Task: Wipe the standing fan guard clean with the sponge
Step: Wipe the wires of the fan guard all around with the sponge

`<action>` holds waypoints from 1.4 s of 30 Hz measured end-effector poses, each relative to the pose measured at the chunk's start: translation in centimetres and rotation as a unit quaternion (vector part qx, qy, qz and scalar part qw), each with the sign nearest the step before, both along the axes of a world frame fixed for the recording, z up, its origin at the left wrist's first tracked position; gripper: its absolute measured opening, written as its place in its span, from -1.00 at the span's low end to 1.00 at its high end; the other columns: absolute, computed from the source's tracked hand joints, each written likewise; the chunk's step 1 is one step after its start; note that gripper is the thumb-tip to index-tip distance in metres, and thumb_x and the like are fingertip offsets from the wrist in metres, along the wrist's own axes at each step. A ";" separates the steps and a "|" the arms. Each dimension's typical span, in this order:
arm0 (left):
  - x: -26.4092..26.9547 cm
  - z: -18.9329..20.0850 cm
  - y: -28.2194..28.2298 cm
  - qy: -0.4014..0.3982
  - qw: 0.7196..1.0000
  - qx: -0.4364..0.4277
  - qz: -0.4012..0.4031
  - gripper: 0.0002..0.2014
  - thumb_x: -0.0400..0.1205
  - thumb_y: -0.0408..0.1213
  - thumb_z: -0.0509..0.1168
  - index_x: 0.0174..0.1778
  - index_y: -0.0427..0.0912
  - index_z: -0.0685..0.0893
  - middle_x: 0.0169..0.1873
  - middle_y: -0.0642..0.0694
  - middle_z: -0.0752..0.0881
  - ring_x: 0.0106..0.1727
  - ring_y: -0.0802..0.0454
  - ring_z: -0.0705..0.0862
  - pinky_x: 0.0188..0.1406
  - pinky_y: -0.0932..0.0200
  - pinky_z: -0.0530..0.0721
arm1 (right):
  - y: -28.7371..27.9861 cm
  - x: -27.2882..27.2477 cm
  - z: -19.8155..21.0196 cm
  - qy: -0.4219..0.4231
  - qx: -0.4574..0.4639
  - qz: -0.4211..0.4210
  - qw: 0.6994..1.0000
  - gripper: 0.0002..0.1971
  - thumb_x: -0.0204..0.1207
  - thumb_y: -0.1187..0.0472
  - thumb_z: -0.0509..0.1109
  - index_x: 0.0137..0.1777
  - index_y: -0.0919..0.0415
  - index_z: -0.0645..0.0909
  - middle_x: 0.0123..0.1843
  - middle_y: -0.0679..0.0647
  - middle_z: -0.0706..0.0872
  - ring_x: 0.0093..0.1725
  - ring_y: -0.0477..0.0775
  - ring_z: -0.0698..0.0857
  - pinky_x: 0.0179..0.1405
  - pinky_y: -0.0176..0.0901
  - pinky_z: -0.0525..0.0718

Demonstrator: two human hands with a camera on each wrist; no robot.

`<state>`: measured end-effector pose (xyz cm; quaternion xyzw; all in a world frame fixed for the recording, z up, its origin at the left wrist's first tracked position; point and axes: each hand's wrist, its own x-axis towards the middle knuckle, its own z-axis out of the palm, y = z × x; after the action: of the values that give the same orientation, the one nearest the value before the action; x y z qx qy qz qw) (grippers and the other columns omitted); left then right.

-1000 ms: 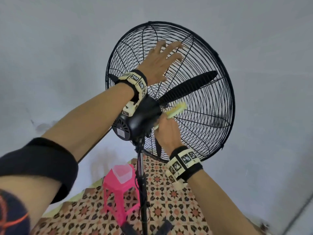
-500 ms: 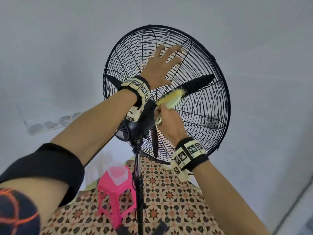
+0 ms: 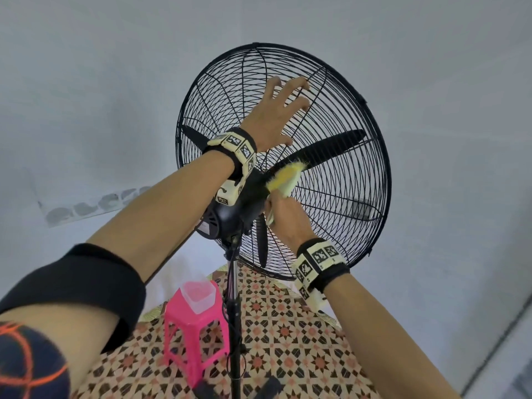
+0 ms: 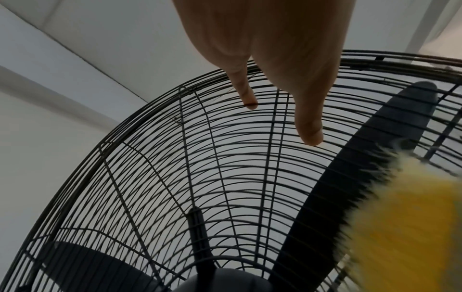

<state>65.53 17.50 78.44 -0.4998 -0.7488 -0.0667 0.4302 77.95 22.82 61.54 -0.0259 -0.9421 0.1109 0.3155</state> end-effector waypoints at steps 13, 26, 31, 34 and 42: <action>0.4 0.3 -0.3 0.005 1.000 -0.015 -0.005 -0.27 0.39 -0.08 0.70 0.42 -0.01 0.50 0.71 -0.13 0.26 0.63 -0.47 0.21 0.36 -0.20 0.69 | -0.7 0.5 -0.1 -0.037 -0.012 -0.057 0.998 -0.72 0.65 0.28 0.43 0.26 0.34 0.48 -0.08 0.19 0.73 -0.14 0.21 0.77 -0.31 -0.12 0.64; 0.2 0.2 -0.1 -0.005 1.000 -0.001 -0.030 -0.26 0.35 -0.10 0.73 0.39 0.01 0.51 0.70 -0.10 0.27 0.61 -0.41 0.23 0.03 -0.12 0.82 | -0.2 0.3 0.3 0.028 -0.095 -0.014 0.995 -0.77 0.57 0.40 0.48 0.16 0.31 0.53 -0.20 -0.04 0.58 -0.27 0.00 0.64 -0.37 -0.31 0.49; 0.6 0.3 0.4 -0.010 1.000 -0.001 -0.027 -0.27 0.37 -0.11 0.73 0.39 0.01 0.51 0.71 -0.09 0.26 0.62 -0.41 0.22 0.01 0.02 0.77 | -0.1 0.7 1.0 0.104 -0.145 0.032 0.983 -0.82 0.55 0.43 0.45 0.03 0.25 0.52 -0.17 0.01 0.69 -0.25 -0.04 0.70 -0.33 -0.20 0.67; 0.3 0.2 -0.1 -0.004 1.000 0.005 -0.029 -0.27 0.37 -0.10 0.72 0.41 -0.01 0.52 0.70 -0.10 0.27 0.62 -0.43 0.23 0.09 0.06 0.70 | -0.2 0.6 0.3 0.078 -0.144 0.012 0.986 -0.79 0.53 0.45 0.45 0.04 0.26 0.50 -0.16 0.03 0.69 -0.25 -0.03 0.69 -0.37 -0.29 0.56; 1.0 0.1 0.1 0.002 1.000 0.003 -0.019 -0.26 0.37 -0.09 0.72 0.41 0.02 0.50 0.70 -0.09 0.26 0.62 -0.42 0.22 0.03 -0.05 0.82 | -0.4 0.5 1.0 0.116 -0.172 0.032 0.978 -0.81 0.56 0.43 0.45 0.06 0.23 0.52 -0.13 0.00 0.69 -0.21 -0.10 0.69 -0.30 -0.37 0.62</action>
<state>66.49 17.61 78.53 -0.5130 -0.7381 -0.0760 0.4315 78.43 22.40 62.50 -0.0364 -0.8664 0.2832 0.4097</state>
